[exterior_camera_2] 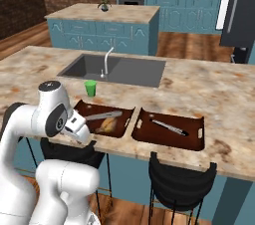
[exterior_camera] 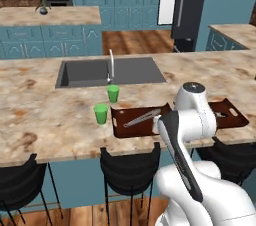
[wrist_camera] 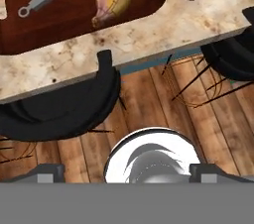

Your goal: Gather the cucumber and corn from the fridge and place them on a tray on the dining counter. Then gather the chicken drumstick and steak from the fridge and place them on the other tray.

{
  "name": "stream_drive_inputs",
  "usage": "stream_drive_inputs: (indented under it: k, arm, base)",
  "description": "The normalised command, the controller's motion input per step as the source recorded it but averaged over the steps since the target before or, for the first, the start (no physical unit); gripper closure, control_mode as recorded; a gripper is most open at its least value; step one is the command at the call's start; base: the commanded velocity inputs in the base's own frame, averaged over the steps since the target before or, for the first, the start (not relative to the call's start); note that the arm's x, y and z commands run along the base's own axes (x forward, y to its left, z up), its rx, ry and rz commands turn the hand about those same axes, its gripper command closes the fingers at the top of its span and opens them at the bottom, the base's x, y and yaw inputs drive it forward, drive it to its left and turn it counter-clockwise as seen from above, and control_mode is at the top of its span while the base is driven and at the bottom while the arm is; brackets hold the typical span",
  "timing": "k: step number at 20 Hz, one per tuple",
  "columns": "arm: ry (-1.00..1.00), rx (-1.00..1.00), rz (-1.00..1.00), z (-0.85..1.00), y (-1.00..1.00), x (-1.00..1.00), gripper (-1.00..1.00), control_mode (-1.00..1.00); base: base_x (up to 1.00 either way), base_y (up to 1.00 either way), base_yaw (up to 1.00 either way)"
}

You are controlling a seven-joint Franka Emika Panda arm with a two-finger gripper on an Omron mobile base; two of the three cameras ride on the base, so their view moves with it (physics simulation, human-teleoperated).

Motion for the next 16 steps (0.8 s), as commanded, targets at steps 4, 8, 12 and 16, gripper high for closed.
stream_drive_inputs:
  k: [4, 8, 12, 16]
  arm:
    - [0.0, 0.0, 0.0, 0.0, 0.0, 0.0, -1.0, 1.0]
    - [0.0, 0.0, 0.0, 0.0, 0.0, 0.0, -1.0, 1.0]
    - [0.0, 0.0, 0.0, 0.0, 0.0, 0.0, -1.0, 1.0]
    - [0.0, 0.0, 0.0, 0.0, 0.0, 0.0, -1.0, 1.0]
  base:
    - [-0.91, 0.64, 0.05]
    - [-0.51, 1.0, 0.0]
    - [-0.34, 1.0, 0.0]
    - [-0.16, 1.0, 0.0]
